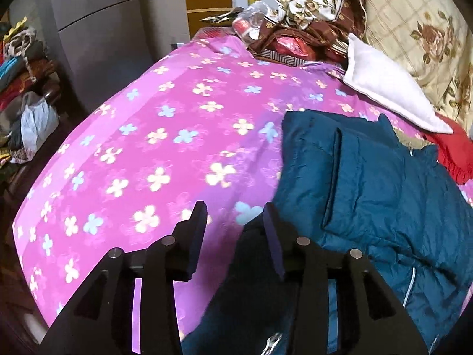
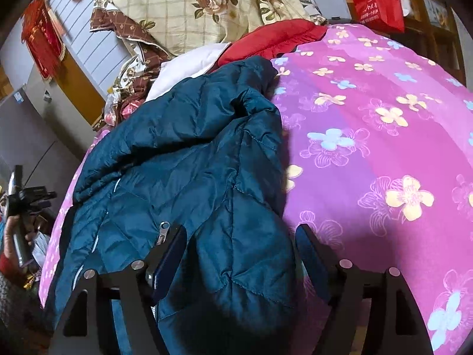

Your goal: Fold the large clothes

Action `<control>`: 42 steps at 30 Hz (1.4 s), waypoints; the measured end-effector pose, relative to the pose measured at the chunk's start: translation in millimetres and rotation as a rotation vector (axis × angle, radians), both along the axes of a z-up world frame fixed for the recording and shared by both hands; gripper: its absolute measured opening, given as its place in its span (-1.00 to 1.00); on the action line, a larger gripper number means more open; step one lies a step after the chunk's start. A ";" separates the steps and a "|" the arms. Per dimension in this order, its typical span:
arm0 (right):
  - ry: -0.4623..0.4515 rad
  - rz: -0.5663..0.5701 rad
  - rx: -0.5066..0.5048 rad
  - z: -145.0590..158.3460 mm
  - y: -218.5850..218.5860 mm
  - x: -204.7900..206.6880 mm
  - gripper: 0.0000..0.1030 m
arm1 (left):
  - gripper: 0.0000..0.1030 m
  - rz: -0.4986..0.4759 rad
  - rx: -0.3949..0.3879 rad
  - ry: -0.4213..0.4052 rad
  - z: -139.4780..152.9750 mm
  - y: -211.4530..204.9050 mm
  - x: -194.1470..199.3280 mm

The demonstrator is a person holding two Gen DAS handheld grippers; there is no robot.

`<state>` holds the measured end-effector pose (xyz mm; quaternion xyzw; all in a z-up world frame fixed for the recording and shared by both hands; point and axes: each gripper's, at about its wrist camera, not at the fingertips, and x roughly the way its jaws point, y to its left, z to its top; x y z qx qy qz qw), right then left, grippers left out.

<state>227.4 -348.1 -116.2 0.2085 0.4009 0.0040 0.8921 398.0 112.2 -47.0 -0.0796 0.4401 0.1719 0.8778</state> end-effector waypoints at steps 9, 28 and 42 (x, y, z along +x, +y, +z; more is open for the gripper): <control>-0.079 -0.091 -0.041 18.4 -0.9 -15.3 0.43 | -0.18 -0.007 -0.016 -0.012 14.1 12.9 -31.1; -0.049 -0.049 -0.113 17.9 20.8 -3.4 0.43 | -0.16 -0.084 -0.075 0.008 -7.1 -14.2 -19.6; 0.027 -0.025 -0.106 3.7 25.4 8.6 0.43 | 0.05 -0.167 -0.252 -0.002 -29.9 -61.2 46.7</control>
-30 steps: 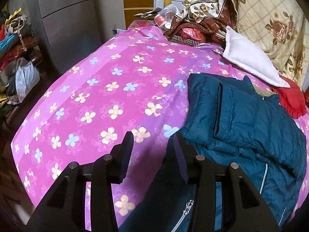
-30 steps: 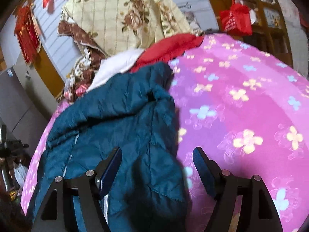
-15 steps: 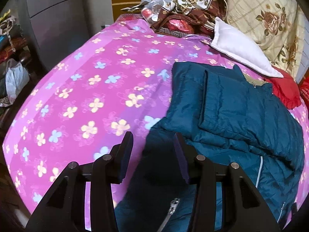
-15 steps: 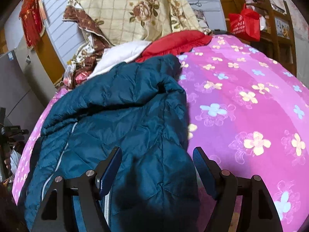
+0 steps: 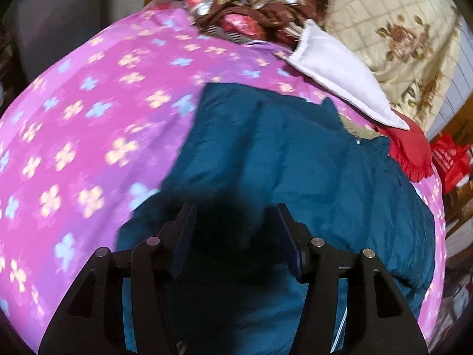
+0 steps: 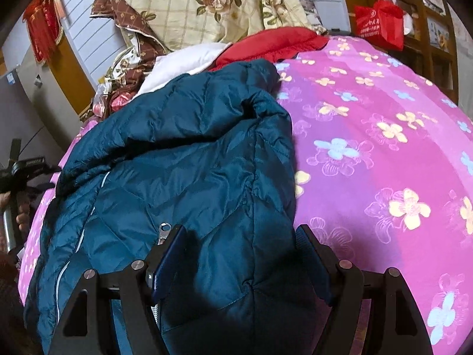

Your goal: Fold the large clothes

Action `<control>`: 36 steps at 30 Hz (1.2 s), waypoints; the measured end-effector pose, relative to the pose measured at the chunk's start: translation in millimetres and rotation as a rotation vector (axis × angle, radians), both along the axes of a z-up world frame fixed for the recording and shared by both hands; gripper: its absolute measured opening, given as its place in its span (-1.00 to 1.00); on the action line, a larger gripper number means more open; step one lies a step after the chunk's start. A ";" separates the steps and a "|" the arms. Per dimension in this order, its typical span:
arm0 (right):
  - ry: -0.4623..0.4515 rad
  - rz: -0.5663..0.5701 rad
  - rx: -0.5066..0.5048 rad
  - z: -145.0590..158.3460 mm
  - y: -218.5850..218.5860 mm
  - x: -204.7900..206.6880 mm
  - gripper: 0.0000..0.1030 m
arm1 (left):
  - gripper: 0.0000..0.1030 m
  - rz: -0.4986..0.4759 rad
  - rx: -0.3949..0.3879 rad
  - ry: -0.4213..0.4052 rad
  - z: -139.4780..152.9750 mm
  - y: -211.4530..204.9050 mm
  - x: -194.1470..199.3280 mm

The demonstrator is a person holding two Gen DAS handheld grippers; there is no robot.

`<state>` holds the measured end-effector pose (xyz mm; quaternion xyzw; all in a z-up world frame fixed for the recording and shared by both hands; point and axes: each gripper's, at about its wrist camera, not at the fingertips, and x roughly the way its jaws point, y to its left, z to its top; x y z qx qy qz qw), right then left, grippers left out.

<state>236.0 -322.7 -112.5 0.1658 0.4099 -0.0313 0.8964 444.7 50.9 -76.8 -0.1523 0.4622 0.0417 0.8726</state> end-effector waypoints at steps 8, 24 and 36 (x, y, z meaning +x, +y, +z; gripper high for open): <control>0.013 0.004 -0.011 -1.1 3.2 2.0 0.43 | -0.38 -0.049 0.230 0.064 -32.6 -42.7 27.6; 0.014 -0.006 -0.014 -0.4 2.5 2.0 0.44 | -0.39 0.043 0.261 -0.002 30.6 20.0 -73.8; -0.095 -0.162 0.043 50.7 -44.7 -85.5 0.43 | -0.04 0.023 0.260 -0.001 14.2 71.6 -197.1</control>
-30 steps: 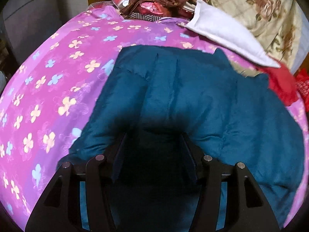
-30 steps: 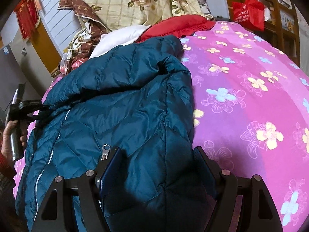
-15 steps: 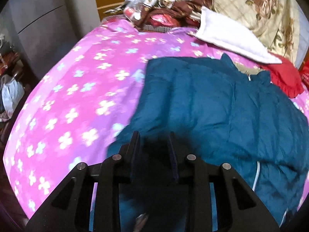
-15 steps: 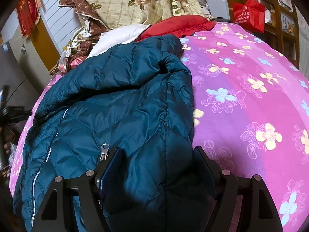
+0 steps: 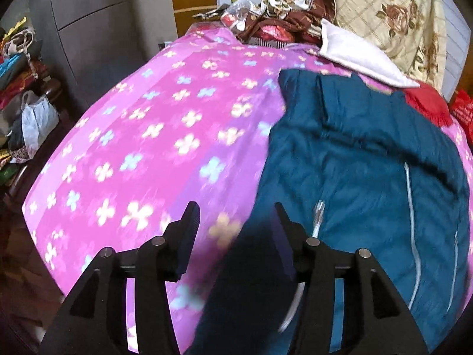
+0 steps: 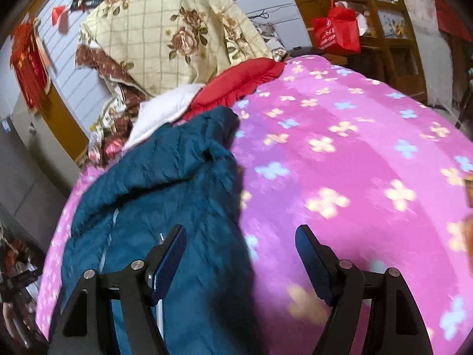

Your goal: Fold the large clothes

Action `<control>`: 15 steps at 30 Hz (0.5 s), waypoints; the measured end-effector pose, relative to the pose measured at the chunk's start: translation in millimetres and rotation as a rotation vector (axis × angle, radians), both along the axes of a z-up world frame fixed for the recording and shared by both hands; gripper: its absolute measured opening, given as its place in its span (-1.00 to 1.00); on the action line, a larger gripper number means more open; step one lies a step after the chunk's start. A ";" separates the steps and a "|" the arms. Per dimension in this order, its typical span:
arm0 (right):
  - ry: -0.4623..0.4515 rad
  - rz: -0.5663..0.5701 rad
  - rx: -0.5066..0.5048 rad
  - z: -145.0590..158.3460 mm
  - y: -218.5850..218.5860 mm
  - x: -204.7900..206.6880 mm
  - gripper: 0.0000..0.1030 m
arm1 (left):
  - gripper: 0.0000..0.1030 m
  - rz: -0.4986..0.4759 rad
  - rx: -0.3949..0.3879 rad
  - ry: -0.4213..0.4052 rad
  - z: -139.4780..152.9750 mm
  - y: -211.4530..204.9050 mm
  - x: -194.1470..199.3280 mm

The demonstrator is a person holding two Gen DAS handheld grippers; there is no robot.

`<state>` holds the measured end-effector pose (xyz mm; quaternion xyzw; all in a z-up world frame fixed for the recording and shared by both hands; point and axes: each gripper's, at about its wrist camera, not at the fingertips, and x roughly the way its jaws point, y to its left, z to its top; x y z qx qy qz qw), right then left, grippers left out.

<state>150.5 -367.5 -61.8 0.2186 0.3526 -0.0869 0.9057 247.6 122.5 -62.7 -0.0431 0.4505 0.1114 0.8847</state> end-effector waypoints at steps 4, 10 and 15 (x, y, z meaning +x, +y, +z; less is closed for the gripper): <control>0.133 0.082 0.027 -15.2 7.4 -20.3 0.43 | -0.05 -0.062 -0.040 0.028 -18.9 2.7 -23.7; 0.176 0.141 0.098 -30.0 24.4 -47.6 0.43 | -0.04 -0.150 -0.138 0.049 -35.4 13.7 -37.1; 0.182 0.113 0.225 -43.4 18.1 -48.2 0.44 | -0.04 -0.158 -0.315 0.080 -48.9 31.9 -32.8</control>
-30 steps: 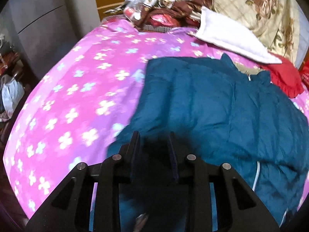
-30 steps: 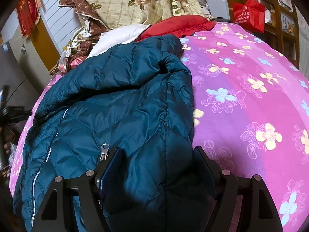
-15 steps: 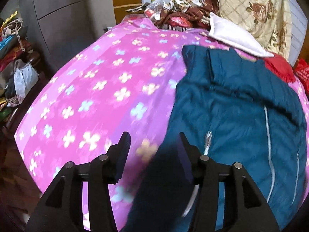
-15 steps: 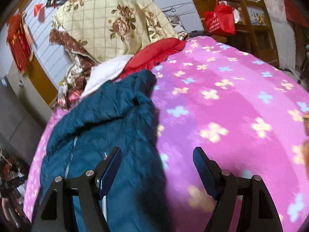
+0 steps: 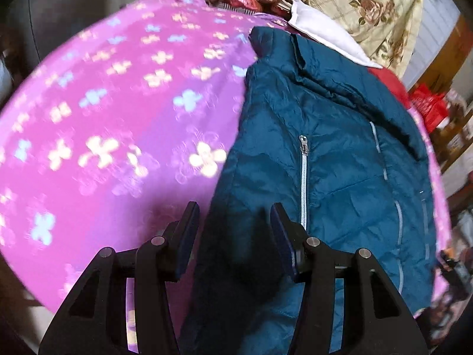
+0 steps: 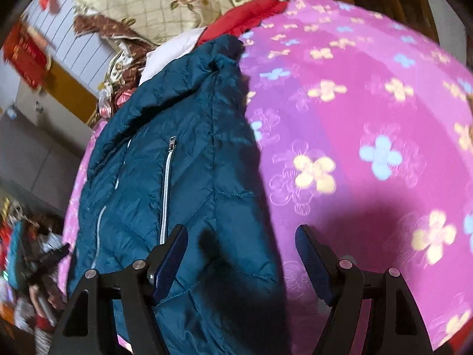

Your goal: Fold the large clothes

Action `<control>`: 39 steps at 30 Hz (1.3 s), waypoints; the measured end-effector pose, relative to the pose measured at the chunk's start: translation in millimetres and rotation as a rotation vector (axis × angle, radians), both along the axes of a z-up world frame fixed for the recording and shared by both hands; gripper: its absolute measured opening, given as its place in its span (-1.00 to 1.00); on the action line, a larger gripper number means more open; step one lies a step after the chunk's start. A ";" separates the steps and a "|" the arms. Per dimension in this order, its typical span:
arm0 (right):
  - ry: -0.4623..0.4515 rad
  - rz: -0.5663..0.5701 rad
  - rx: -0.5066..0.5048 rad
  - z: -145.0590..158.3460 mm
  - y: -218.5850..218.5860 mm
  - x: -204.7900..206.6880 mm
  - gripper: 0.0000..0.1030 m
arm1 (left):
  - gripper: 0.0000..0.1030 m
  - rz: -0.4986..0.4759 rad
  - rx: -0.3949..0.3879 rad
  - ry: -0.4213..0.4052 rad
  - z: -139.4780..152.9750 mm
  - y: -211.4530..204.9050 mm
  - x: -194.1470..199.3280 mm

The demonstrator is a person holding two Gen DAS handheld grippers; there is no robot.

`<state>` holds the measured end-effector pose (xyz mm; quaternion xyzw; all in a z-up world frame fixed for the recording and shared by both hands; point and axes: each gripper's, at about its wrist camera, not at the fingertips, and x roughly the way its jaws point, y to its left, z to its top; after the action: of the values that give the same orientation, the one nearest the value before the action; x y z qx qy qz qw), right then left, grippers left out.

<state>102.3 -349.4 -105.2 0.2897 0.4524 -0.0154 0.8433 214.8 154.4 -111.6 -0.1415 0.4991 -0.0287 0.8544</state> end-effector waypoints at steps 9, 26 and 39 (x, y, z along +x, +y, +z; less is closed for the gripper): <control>-0.012 0.009 0.094 -0.7 3.2 -0.6 0.43 | 0.13 -0.005 -0.298 0.057 -25.3 17.9 11.2; 0.018 0.107 0.306 -10.0 17.9 -31.8 0.44 | 0.15 -0.108 -0.577 0.040 -34.3 29.3 -65.4; -0.024 0.217 0.386 -18.5 52.4 -26.2 0.44 | 0.52 -0.160 -0.674 0.023 -31.8 10.8 -58.9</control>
<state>76.1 -297.0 -123.7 0.3956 0.4654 0.1656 0.7742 155.9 165.3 -143.4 -0.3766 0.4807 -0.2571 0.7490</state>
